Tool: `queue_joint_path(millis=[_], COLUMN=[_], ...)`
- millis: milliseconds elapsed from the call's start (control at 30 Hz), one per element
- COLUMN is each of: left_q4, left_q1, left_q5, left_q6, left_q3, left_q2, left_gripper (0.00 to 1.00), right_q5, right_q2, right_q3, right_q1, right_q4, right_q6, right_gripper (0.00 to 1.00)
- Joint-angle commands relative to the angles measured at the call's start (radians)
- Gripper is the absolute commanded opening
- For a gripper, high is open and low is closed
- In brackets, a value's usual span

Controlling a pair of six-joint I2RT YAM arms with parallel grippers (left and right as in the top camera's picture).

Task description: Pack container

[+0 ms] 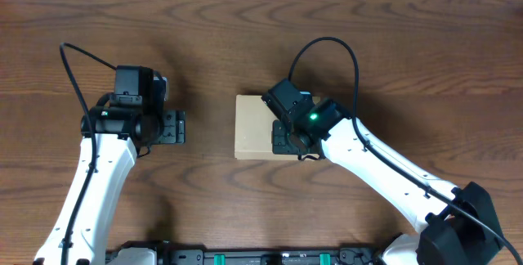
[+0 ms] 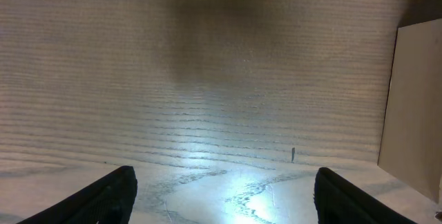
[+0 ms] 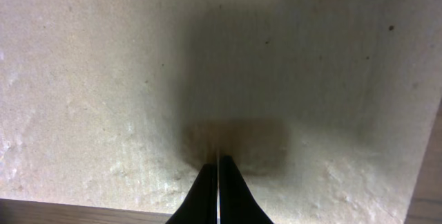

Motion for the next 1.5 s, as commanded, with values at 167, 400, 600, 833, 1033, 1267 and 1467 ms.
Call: queue_joint_path(millis=[167, 400, 600, 833, 1033, 1267, 1467], left_q4=[0.001, 0.097, 0.252, 0.522, 0.648, 0.694, 0.664], left_q1=[-0.001, -0.001, -0.002, -0.001, -0.002, -0.002, -0.002], left_q5=[-0.011, -0.080, -0.170, -0.085, 0.025, 0.055, 0.006], left_q6=[-0.002, -0.003, -0.002, 0.081, 0.061, -0.008, -0.101], left_q3=[-0.004, -0.004, -0.004, -0.023, -0.117, -0.350, -0.521], left_q2=[-0.013, -0.013, -0.013, -0.011, -0.032, -0.236, -0.599], left_gripper=[0.86, 0.95, 0.95, 0.95, 0.95, 0.96, 0.95], right_q5=[0.012, 0.169, 0.234, 0.225, 0.181, 0.100, 0.011], right_q2=[0.002, -0.067, -0.084, -0.093, -0.232, -0.588, -0.904], right_q3=[0.008, 0.084, 0.082, 0.056, -0.117, -0.478, -0.665], right_q1=[-0.019, -0.200, -0.404, -0.630, -0.719, -0.734, -0.734], right_q4=[0.036, 0.084, 0.196, 0.277, 0.357, 0.452, 0.375], right_q6=[-0.064, -0.182, -0.487, -0.644, -0.664, -0.664, -0.667], right_gripper=[0.02, 0.23, 0.60, 0.53, 0.48, 0.54, 0.60])
